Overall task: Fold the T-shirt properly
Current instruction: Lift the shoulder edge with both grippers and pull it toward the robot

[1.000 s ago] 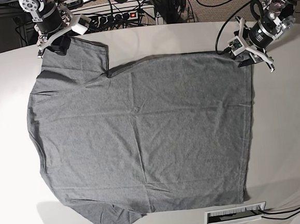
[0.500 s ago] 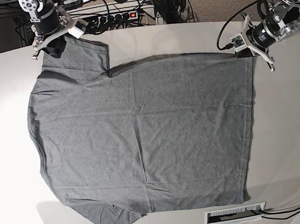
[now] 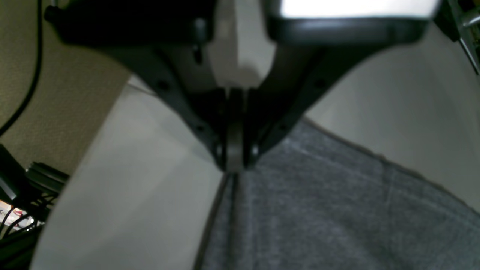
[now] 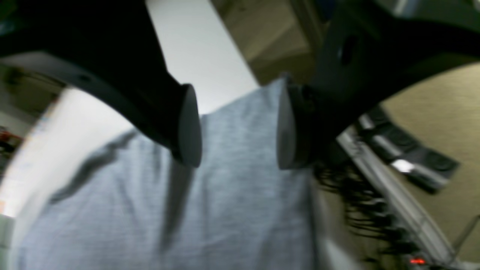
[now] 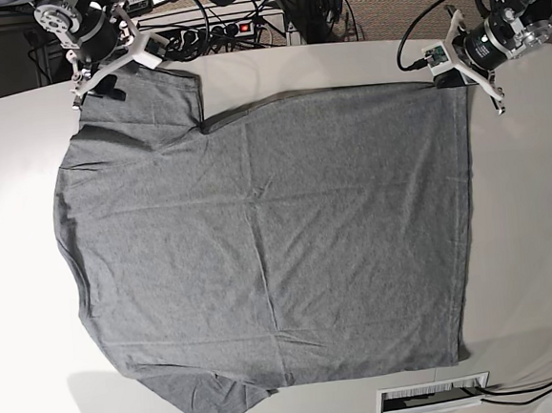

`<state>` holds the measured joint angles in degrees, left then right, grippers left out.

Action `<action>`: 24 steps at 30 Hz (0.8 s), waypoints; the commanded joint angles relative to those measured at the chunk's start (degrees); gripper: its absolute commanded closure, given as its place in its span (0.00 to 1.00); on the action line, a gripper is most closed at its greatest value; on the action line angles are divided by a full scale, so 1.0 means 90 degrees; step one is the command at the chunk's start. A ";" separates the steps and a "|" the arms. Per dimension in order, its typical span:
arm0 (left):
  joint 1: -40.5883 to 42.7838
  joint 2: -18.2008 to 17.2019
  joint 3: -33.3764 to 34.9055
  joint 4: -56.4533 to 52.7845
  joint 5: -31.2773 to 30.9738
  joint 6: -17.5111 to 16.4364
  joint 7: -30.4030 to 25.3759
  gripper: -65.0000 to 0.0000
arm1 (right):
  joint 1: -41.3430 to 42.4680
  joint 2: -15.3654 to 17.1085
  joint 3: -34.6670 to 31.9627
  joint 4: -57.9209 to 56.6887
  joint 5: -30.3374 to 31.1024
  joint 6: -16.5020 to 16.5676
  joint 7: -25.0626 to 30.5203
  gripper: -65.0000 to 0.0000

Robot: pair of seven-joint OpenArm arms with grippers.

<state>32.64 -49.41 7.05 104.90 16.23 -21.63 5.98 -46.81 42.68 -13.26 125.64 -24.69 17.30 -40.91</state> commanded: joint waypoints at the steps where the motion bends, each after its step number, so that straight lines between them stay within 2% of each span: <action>1: 0.0078 -0.0102 0.0007 -0.0010 0.0049 -0.0148 0.0172 1.00 | -0.0036 0.0073 0.0027 0.0027 0.0107 0.0024 0.0053 0.49; 14: 0.0078 -0.0102 0.0007 -0.0012 0.0049 -0.0153 0.0051 1.00 | 0.0245 0.0075 0.0027 -0.0806 0.0168 0.0041 0.0206 0.50; 15: 0.0078 -0.0100 0.0007 -0.0012 0.0049 -0.0153 0.0049 1.00 | 0.0255 0.0075 0.0027 -0.0806 0.0138 0.0032 0.0219 0.53; 17: 0.0078 -0.0102 0.0007 -0.0012 0.0049 -0.0153 0.0051 1.00 | 0.0262 0.0078 0.0027 -0.0806 0.0141 0.0034 0.0204 0.65; 20: 0.0078 -0.0102 0.0007 -0.0012 0.0046 -0.0153 0.0051 1.00 | 0.0262 0.0075 0.0027 -0.0804 0.0141 0.0034 0.0073 0.94; 21: 0.0080 -0.0102 0.0007 -0.0012 0.0046 -0.0153 0.0051 1.00 | 0.0262 0.0075 0.0027 -0.0799 0.0143 0.0034 0.0000 1.00; 24: 0.0090 -0.0102 0.0007 -0.0012 0.0046 -0.0158 0.0056 1.00 | 0.0262 0.0075 0.0027 -0.0784 0.0146 0.0034 -0.0226 1.00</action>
<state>32.69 -49.43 7.05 104.84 16.40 -21.45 5.37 -44.58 42.65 -13.41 118.15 -22.44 18.26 -41.63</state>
